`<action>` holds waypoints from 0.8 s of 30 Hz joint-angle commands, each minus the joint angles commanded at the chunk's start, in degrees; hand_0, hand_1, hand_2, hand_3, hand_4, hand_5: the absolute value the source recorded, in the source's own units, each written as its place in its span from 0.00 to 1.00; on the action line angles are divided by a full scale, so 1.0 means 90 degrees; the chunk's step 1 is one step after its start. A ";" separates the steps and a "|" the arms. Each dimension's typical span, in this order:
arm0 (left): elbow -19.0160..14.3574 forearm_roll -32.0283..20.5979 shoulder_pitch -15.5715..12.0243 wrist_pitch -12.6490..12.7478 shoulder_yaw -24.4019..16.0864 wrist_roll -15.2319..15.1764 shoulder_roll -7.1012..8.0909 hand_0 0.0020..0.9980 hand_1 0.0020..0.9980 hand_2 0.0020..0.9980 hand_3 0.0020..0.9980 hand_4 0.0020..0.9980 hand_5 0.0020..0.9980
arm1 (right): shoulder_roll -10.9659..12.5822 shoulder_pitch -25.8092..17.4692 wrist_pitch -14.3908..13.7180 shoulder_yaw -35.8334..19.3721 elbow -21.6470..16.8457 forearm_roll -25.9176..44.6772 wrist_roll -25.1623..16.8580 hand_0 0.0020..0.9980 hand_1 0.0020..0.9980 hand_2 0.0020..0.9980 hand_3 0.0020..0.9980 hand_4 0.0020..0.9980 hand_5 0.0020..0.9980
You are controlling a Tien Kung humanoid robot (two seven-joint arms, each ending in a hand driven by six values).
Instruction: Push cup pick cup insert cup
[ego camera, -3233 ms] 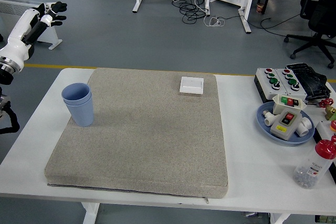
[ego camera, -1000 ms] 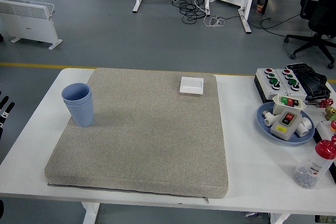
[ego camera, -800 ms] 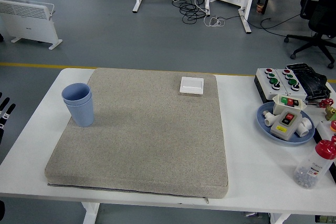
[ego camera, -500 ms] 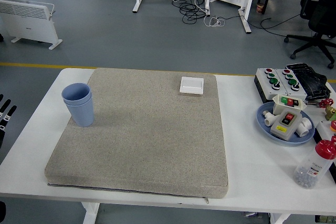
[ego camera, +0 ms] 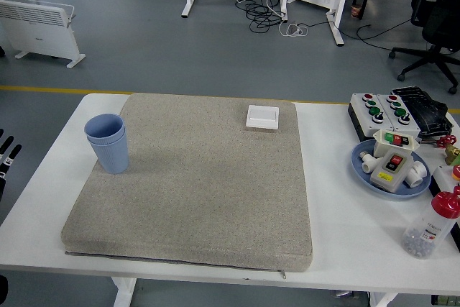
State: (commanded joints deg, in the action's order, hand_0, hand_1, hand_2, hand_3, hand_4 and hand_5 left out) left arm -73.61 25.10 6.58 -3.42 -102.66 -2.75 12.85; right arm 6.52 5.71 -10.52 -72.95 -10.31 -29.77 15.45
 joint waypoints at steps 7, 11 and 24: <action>0.0057 0.0089 -0.0015 -0.0010 -0.0002 0.0046 -0.0019 0.72 0.70 0.71 0.66 0.61 1.00 | 0.0006 0.0001 -0.0008 -0.0015 0.0000 -0.0012 -0.0005 0.73 0.67 0.70 0.60 0.15 0.46; 0.0074 0.0099 -0.0013 -0.0012 0.0009 0.0047 -0.0007 0.72 0.70 0.71 0.66 0.61 1.00 | 0.0015 0.0005 -0.0004 -0.0041 0.0000 -0.0030 -0.0001 0.73 0.67 0.70 0.60 0.15 0.46; 0.0102 0.0149 0.0043 -0.0015 0.0085 0.0039 -0.0044 0.72 0.71 0.71 0.66 0.61 1.00 | 0.0028 0.0017 0.0000 -0.0023 0.0000 0.0062 -0.0021 0.73 0.67 0.70 0.60 0.15 0.46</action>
State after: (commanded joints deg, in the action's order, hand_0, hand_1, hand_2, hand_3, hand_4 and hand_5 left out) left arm -72.69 26.44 6.97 -3.55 -101.90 -2.40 12.46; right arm 6.77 5.86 -10.52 -73.16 -10.31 -29.22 15.26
